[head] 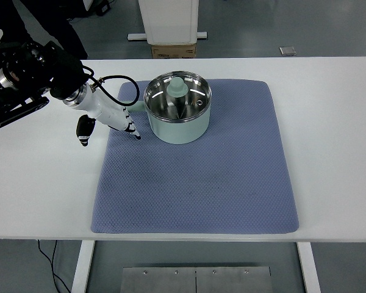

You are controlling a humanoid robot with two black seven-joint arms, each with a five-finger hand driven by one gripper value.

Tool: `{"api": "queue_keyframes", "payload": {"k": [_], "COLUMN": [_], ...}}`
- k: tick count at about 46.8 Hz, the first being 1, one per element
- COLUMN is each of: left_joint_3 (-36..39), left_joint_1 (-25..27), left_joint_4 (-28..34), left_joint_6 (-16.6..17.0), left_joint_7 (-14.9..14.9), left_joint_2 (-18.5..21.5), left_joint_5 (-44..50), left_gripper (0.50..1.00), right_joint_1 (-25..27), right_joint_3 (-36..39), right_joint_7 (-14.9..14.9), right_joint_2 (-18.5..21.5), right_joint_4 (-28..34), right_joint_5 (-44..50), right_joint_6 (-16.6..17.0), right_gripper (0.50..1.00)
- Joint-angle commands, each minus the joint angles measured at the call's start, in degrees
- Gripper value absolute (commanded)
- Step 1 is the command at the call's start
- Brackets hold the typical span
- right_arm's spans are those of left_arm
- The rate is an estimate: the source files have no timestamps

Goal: Rotate green pot handle

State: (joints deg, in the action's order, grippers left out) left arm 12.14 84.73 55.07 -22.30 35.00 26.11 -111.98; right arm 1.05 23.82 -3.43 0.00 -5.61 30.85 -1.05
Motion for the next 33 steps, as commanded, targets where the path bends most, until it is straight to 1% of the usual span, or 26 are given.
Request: {"api": "queue_keyframes", "payload": {"k": [1, 4, 8, 11, 20, 23, 28, 33], "left_joint_3": [-0.10, -0.10, -0.19, -0.28, -0.54, -0.98, -1.77, -1.95], "left_joint_1": [0.26, 0.79, 2.46, 3.51, 6.32, 7.03, 8.61, 10.89], "left_joint_4": [1.61, 4.25, 6.71, 8.12, 8.56, 8.65, 9.26, 9.18], "left_joint_6": [-0.55, -1.60, -4.85, -6.26, -6.96, -7.93, -10.12, -10.74], "left_joint_7": [0.00, 0.00, 0.00, 0.00, 0.00, 0.00, 0.00, 0.00], "left_joint_2": [0.08, 0.52, 2.10, 2.71, 4.91, 5.26, 6.14, 7.55], "left_joint_5": [1.41, 3.34, 5.89, 7.39, 8.09, 9.40, 15.90, 27.23], "left_gripper": [1.000, 1.000, 1.000, 1.000, 1.000, 1.000, 1.000, 1.000], "right_joint_1": [0.00, 0.00, 0.00, 0.00, 0.00, 0.00, 0.00, 0.00], "right_joint_3": [0.00, 0.00, 0.00, 0.00, 0.00, 0.00, 0.00, 0.00], "right_joint_7": [0.00, 0.00, 0.00, 0.00, 0.00, 0.00, 0.00, 0.00], "right_joint_2": [0.00, 0.00, 0.00, 0.00, 0.00, 0.00, 0.00, 0.00], "right_joint_4": [0.07, 0.07, 0.07, 0.07, 0.07, -0.11, 0.07, -0.11], "right_joint_5": [0.00, 0.00, 0.00, 0.00, 0.00, 0.00, 0.00, 0.00], "right_joint_6": [0.00, 0.00, 0.00, 0.00, 0.00, 0.00, 0.00, 0.00], "right_gripper": [1.000, 1.000, 1.000, 1.000, 1.000, 1.000, 1.000, 1.000]}}
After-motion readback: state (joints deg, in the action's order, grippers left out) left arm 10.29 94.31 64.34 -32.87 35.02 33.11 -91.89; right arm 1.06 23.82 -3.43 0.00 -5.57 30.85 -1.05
